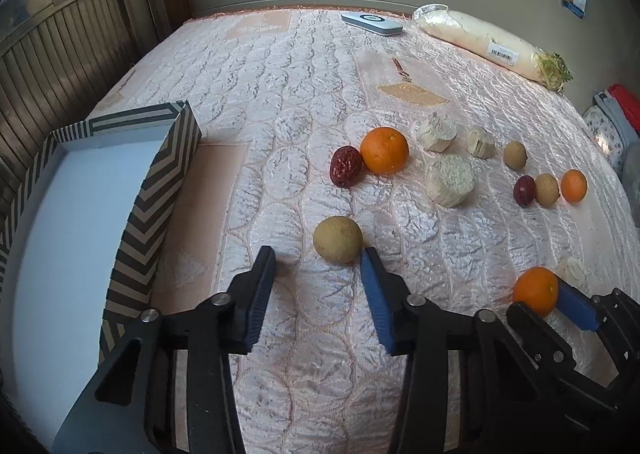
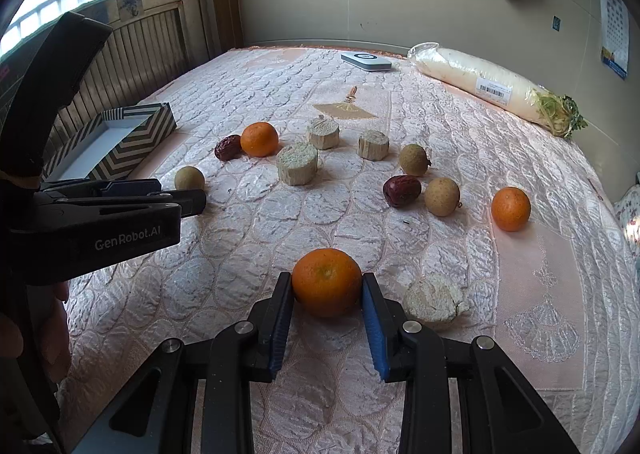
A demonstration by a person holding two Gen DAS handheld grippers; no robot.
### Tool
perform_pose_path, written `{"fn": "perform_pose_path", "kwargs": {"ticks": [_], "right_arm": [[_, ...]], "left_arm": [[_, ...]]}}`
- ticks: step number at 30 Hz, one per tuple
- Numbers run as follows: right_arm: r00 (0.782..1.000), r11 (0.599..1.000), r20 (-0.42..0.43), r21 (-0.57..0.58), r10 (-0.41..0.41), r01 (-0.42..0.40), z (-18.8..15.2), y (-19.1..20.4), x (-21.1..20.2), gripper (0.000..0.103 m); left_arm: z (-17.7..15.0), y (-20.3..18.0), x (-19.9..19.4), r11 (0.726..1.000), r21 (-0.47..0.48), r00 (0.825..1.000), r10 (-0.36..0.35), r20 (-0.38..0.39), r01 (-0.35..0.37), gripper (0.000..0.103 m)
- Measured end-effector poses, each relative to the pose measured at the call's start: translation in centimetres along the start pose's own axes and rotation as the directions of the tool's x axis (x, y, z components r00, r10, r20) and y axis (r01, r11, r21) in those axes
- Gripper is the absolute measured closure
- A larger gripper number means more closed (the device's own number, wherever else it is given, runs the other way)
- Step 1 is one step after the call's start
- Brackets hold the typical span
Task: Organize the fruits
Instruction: 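Lift the orange with the right gripper while the left gripper grasps the brown round fruit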
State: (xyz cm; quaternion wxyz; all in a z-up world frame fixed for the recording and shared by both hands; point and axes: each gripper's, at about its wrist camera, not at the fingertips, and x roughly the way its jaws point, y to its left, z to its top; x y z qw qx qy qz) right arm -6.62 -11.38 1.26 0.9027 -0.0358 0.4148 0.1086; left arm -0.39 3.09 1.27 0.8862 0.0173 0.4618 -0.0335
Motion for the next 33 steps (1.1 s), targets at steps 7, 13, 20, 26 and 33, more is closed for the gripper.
{"fn": "perform_pose_path", "kwargs": {"ticks": [7,13,20,26,33], "right_arm": [[1.000,1.000,0.001,0.007,0.001,-0.001,0.1,-0.1,-0.1,0.071],[1.000,1.000,0.009,0.025,0.019,-0.019,0.3,0.1,-0.4,0.071],[0.999,0.999,0.031,0.013,0.041,-0.041,1.3,1.4,-1.1,0.071],[0.999,0.999,0.037,-0.002,0.034,-0.034,1.8,2.2,-1.4,0.071],[0.999,1.000,0.033,0.017,0.026,-0.027,1.4,1.4,-1.5,0.071]], "left_arm": [[-0.2,0.7,-0.5,0.998,-0.016,0.998,-0.061,-0.015,0.061,0.090],[0.1,2.6,-2.4,0.982,-0.083,0.983,-0.177,-0.051,0.173,0.090],[0.7,4.6,-4.3,0.963,-0.137,0.969,-0.241,-0.053,0.232,0.090],[1.5,4.9,-4.5,0.967,-0.127,0.973,-0.227,-0.046,0.219,0.090],[2.2,3.0,-2.7,0.980,-0.094,0.979,-0.185,-0.080,0.178,0.089]]}}
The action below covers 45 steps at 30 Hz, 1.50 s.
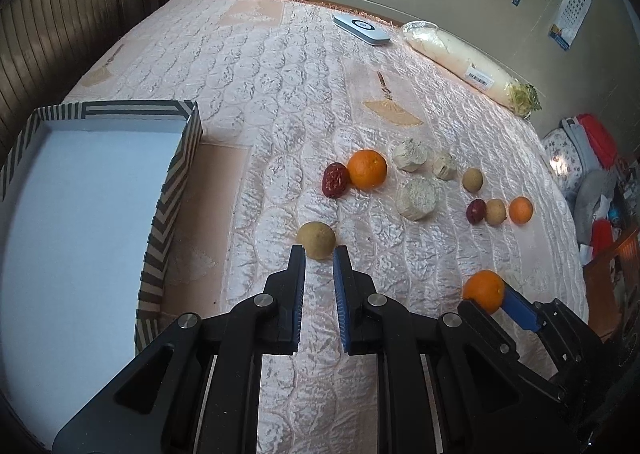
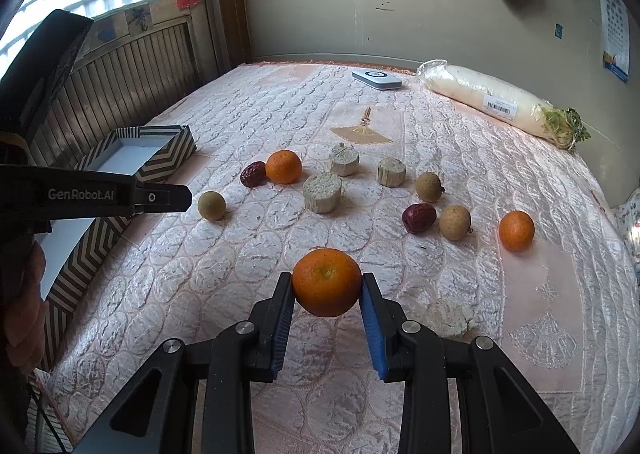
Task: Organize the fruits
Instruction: 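Lift the orange with the right gripper while the left gripper grasps the brown round fruit, then carry both fruits over the white tray and open both grippers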
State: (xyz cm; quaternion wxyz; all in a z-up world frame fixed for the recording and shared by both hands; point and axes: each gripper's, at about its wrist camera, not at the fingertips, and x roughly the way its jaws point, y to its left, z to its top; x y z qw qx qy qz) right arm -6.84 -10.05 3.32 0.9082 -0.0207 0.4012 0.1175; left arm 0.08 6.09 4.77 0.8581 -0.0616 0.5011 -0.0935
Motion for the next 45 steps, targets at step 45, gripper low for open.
{"fn": "perform_pose_path", "kwargs": {"ticks": [45], "right_arm": [[0.979,0.967,0.025,-0.163,0.204,-0.197,6.1,11.2,1.9,0.071]], "left_arm": [[0.4,11.7,-6.7,0.976,-0.116,0.978,0.194,0.083,-0.184,0.078]]}}
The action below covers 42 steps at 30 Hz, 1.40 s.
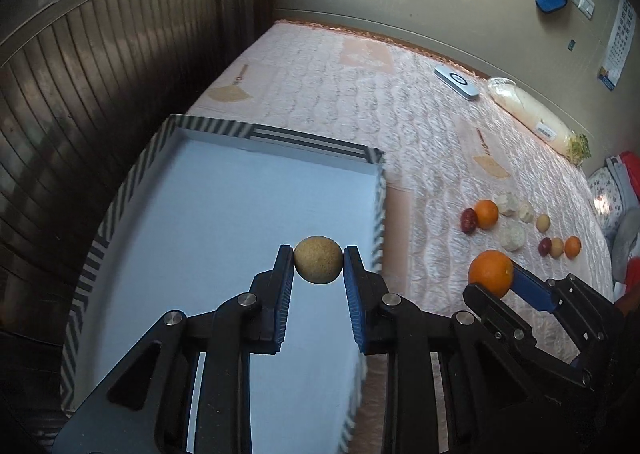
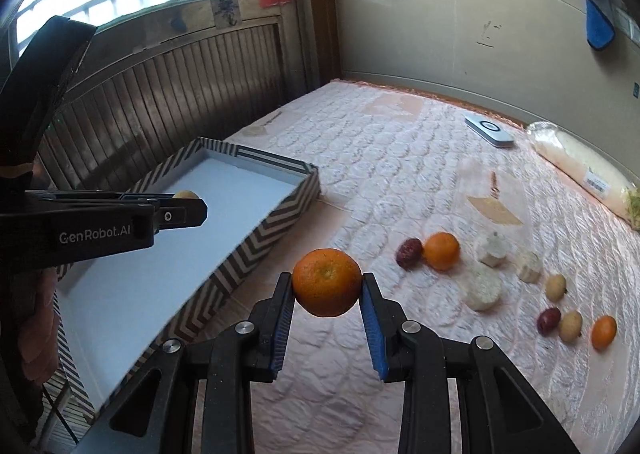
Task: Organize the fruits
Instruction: 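Carry both fruits over the white tray and open both grippers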
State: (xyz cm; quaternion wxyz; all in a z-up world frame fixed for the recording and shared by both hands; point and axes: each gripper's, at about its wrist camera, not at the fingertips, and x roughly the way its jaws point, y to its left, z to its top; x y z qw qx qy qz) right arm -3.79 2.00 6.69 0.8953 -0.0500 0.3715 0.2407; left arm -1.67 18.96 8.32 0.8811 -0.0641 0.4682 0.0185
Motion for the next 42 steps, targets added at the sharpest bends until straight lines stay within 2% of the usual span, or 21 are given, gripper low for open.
{"fn": "perform_pose_path", "kwargs": {"ticks": [5,10,15,23,25,26,30,36,42], "right_arm": [[0.998,0.997,0.012,-0.055,0.056,-0.056,2.7,3.4,2.0,0.071],[0.995,0.989,-0.035,-0.107,0.094,-0.097,4.8,5.9,5.6,0.071],[0.991,0.983,-0.091,-0.148,0.095,-0.107,5.5,7.6,8.9,0.071],[0.984,0.981,-0.150,-0.153,0.097,-0.120,5.3,8.2,12.3,0.071],[0.985,0.981,-0.141,-0.154,0.099,-0.120,5.4,8.3,12.4,0.070],[0.984,0.981,-0.143,-0.147,0.106,-0.127,5.3,8.4,12.5,0.069],[0.984,0.981,-0.116,-0.118,0.139,-0.152,5.2,7.9,12.0,0.061],[0.988,0.988,-0.067,-0.066,0.137,-0.142,4.8,6.7,9.3,0.058],[0.999,0.998,0.007,-0.017,0.054,-0.054,3.9,4.4,5.3,0.055]], "left_arm": [[1.0,3.9,1.5,0.997,-0.057,0.998,0.059,-0.018,-0.060,0.078],[1.1,6.0,4.2,0.992,-0.088,0.994,0.088,-0.068,-0.094,0.078],[1.2,7.3,5.7,0.988,-0.113,0.991,0.092,-0.098,-0.103,0.078],[1.0,8.0,6.5,0.982,-0.139,0.987,0.109,-0.115,-0.125,0.076],[1.0,7.9,6.6,0.982,-0.137,0.986,0.117,-0.114,-0.133,0.066],[1.1,7.8,6.6,0.981,-0.139,0.986,0.122,-0.111,-0.137,0.055],[1.0,8.1,5.9,0.974,-0.167,0.987,0.141,-0.081,-0.153,0.037],[0.6,7.0,3.9,0.974,-0.159,0.987,0.162,-0.023,-0.164,0.037],[0.0,3.9,1.2,0.982,-0.127,0.987,0.151,0.058,-0.143,0.037]]}}
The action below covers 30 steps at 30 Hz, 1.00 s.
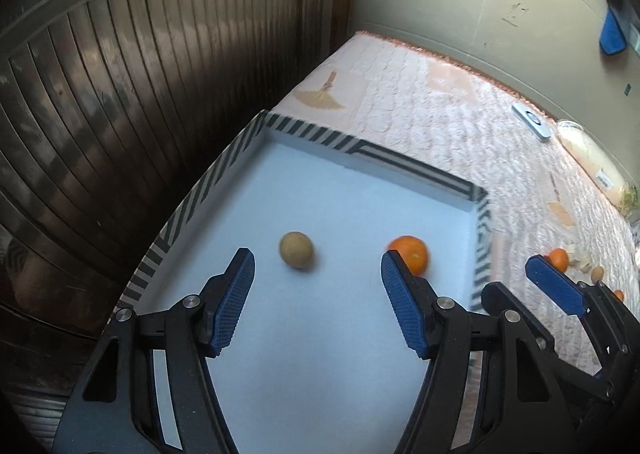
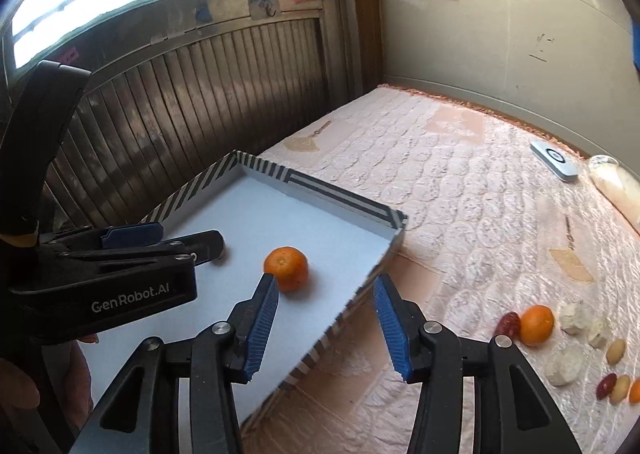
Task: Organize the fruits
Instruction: 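Carry both fruits over the white tray and open both grippers, then move both tools back toward the remaining items on the bed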
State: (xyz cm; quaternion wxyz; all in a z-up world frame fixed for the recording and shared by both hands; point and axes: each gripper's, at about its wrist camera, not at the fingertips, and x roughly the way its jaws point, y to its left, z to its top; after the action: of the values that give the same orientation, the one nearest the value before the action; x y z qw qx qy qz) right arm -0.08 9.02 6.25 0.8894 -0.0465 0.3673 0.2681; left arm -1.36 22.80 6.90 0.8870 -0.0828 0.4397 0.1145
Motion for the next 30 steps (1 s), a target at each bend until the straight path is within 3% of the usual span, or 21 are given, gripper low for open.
{"fn": "perform_pose_path", "kwargs": {"ticks": [8,17,30], "right_arm": [[0.985,0.980,0.031,0.111,-0.170,0.165,-2.5,-5.0,-4.9,0.053],[0.956,0.937,0.016,0.202,-0.294,0.285,-6.3,-10.6,-9.5,0.051],[0.923,0.881,-0.002,0.295,-0.386,0.369,-10.1,-15.5,-13.8,0.050]], "left_arm": [[-1.8,-6.2,-2.3,0.991,0.095,0.996,-0.091,0.015,0.089,0.036],[-4.2,-13.3,-3.1,0.968,0.190,0.987,-0.162,-0.014,0.161,0.036],[-6.9,-19.4,-3.7,0.938,0.270,0.976,-0.213,-0.037,0.215,0.036]]}}
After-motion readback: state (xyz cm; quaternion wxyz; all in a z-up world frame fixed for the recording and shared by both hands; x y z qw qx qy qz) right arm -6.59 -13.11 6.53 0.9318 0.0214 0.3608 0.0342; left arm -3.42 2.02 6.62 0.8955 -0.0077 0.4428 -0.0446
